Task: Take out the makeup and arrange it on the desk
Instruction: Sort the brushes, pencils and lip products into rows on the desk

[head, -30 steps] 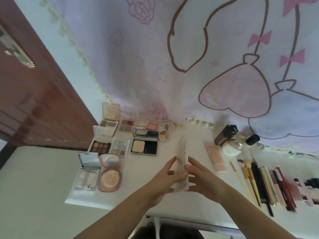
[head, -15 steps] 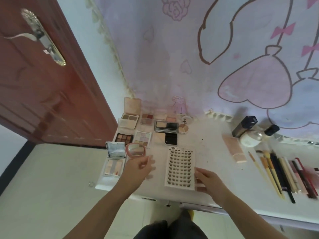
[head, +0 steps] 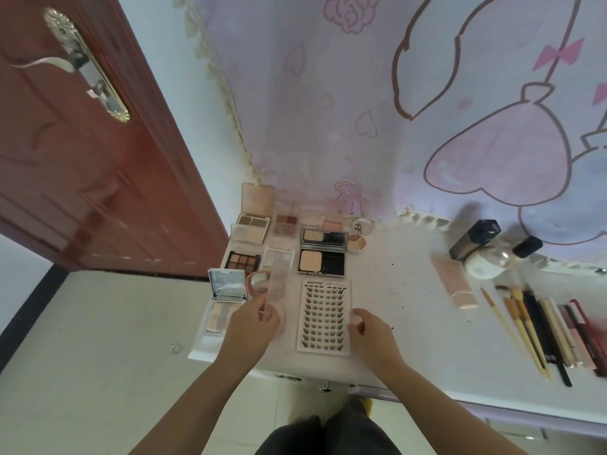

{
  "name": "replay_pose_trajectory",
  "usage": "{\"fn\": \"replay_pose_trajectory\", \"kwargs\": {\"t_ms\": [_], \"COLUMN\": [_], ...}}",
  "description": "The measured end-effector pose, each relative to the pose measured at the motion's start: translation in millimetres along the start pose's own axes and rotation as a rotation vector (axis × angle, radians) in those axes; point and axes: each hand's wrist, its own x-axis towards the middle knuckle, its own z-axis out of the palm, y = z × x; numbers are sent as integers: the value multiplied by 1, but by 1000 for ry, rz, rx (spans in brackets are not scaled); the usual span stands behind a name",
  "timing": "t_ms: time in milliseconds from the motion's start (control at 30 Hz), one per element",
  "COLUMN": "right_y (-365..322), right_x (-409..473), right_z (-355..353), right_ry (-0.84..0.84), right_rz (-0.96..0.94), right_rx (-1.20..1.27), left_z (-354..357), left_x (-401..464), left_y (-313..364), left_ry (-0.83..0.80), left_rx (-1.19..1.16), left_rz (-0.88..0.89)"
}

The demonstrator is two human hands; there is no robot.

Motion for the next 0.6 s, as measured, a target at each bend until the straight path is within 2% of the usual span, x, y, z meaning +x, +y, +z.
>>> {"fn": "replay_pose_trajectory", "kwargs": {"t_ms": [200, 300, 467, 533, 600], "right_y": [10, 24, 52, 63, 75], "right_x": [0, 1, 4, 8, 15], "right_z": [-18, -42, -92, -116, -140], "right_ry": [-52, -25, 65, 175, 316], "right_rz": [32, 63, 79, 40, 0], "right_rx": [11, 40, 129, 31, -59], "left_z": [-1, -1, 3, 8, 24], "left_x": [6, 15, 24, 21, 18], "left_y": [-2, 5, 14, 26, 50], "left_ry": [5, 72, 135, 266, 358], "left_rx": [30, 20, 157, 260, 230], "left_rz": [-60, -23, -120, -29, 123]}}
